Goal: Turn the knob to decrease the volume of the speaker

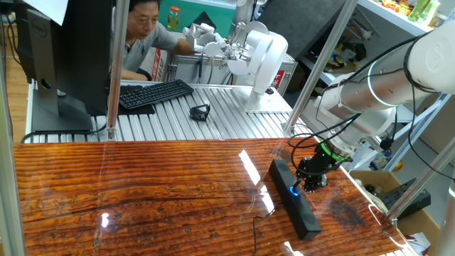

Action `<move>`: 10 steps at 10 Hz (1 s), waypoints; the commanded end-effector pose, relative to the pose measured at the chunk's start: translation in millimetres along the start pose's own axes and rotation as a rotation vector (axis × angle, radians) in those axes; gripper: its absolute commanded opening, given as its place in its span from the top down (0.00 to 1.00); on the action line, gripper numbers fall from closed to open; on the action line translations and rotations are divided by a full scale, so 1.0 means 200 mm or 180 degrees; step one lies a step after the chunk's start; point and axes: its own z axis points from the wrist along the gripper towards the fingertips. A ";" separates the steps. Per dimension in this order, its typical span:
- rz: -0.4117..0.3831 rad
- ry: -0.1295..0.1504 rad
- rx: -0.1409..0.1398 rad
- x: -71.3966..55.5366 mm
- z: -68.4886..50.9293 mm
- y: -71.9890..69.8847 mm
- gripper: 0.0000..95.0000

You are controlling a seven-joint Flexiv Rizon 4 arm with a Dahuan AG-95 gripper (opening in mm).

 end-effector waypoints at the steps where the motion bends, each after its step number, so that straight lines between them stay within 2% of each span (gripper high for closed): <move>1: -0.0181 -0.0003 -0.0008 0.00 0.00 0.00 1.00; 8: -0.0474 -0.0006 -0.0018 0.00 0.00 0.00 1.00; 10: -0.0574 -0.0060 -0.0001 0.01 0.00 0.00 1.00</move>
